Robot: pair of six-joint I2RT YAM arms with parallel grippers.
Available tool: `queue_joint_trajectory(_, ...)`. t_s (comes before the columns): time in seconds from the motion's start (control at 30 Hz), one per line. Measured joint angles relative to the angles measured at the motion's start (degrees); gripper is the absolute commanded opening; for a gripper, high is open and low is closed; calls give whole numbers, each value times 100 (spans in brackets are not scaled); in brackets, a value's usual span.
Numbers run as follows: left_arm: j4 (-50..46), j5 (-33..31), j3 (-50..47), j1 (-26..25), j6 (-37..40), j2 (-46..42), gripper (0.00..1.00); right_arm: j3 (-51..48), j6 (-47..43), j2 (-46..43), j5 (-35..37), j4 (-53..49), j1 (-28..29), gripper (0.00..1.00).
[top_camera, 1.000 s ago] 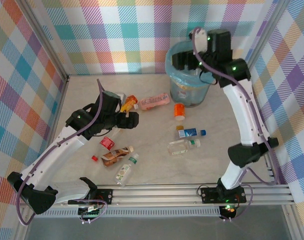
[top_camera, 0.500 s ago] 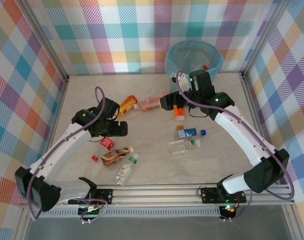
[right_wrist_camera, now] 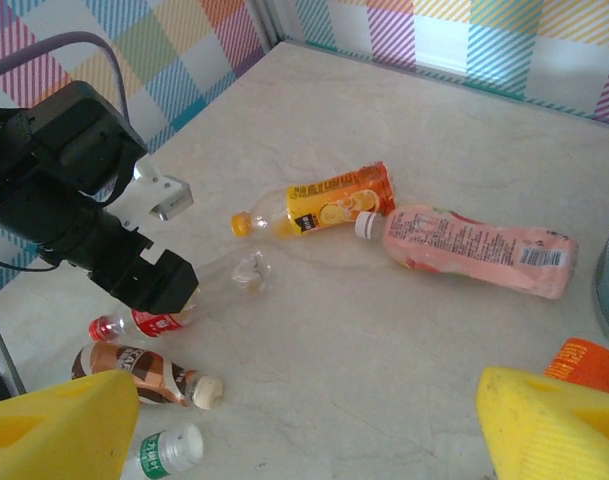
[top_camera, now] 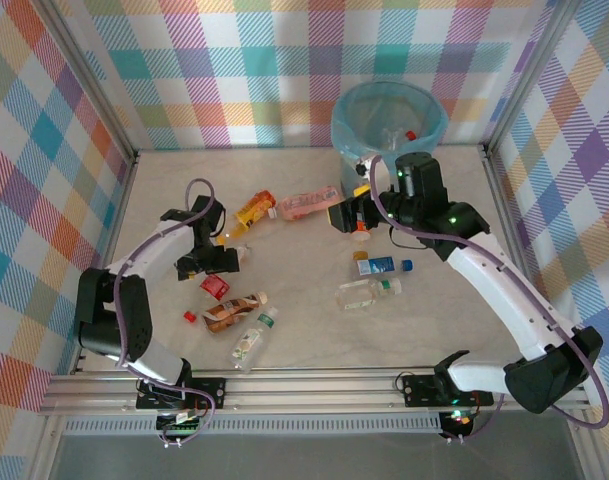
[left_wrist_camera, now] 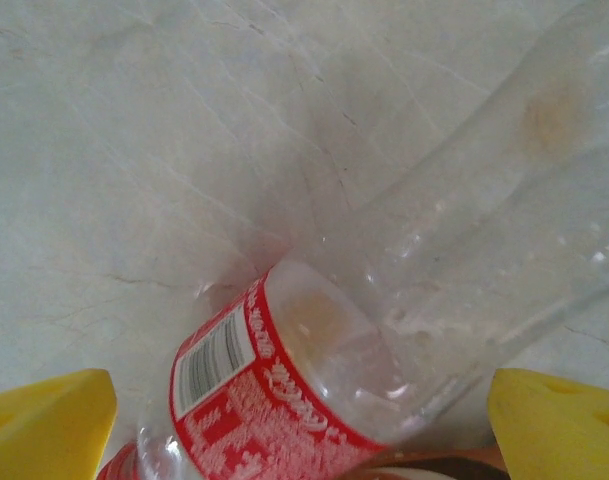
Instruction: Put the plastic bottles in the bin
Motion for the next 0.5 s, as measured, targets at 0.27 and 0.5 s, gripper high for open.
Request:
queue_joint_trajectory(0.27,310,302,-472,13,87,175,94,-87,-85,55,46,-2,0,88)
queue_joint_trajectory(0.5,444,407,-693,13,79,313,87,-35,-94,341,44,-7,0,89)
